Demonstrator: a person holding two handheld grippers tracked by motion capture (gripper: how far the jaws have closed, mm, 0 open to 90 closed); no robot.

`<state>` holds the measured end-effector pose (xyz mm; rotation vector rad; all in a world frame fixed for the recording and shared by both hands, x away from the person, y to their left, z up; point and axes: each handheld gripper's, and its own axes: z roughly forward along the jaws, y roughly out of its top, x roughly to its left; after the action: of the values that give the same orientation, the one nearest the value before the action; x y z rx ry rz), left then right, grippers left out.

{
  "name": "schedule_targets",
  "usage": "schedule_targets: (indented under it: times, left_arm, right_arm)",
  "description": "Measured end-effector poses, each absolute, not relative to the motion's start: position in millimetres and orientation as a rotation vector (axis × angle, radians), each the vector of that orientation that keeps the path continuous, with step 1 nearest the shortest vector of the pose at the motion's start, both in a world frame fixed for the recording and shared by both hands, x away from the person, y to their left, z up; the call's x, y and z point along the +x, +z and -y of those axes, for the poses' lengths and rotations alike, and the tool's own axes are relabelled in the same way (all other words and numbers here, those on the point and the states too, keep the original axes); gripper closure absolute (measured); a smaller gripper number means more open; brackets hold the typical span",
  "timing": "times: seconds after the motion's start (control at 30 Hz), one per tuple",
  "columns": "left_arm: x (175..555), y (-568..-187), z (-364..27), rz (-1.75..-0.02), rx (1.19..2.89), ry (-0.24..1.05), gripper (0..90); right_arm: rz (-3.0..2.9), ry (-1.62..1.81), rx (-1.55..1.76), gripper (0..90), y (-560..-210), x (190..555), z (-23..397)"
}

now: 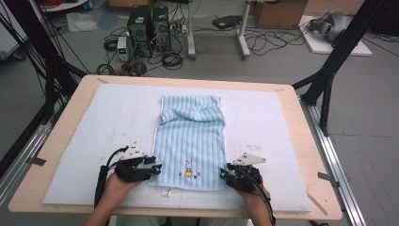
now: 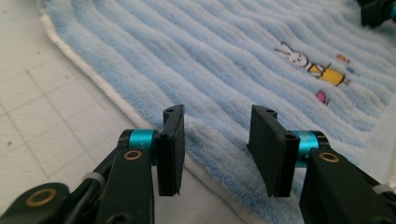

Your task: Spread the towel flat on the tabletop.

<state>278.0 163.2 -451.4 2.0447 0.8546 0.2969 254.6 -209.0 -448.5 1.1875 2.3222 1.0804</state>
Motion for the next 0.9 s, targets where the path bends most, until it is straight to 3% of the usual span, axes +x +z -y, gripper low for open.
schedule_targets:
  times: [0.07,0.13,0.2,0.9]
  left_arm:
    - [274.7,-451.2,-160.8,-0.853,2.057,0.330,62.5]
    - [271.4,-451.1,-161.4,-0.832,2.069,0.331,78.3]
    - [266.5,-450.7,-161.0,-0.831,2.072,0.324,85.1]
    - [205.4,-444.8,-184.4,-0.716,2.056,0.181,86.4]
  right_arm:
    - [-2.331,1.088,1.188,73.8,-448.2,253.2,208.5]
    - [-2.344,1.095,1.181,81.0,-447.9,251.4,207.4]
    - [-2.364,1.108,1.178,83.7,-447.5,250.2,206.9]
    - [-2.486,1.161,1.100,84.1,-437.9,193.7,210.1]
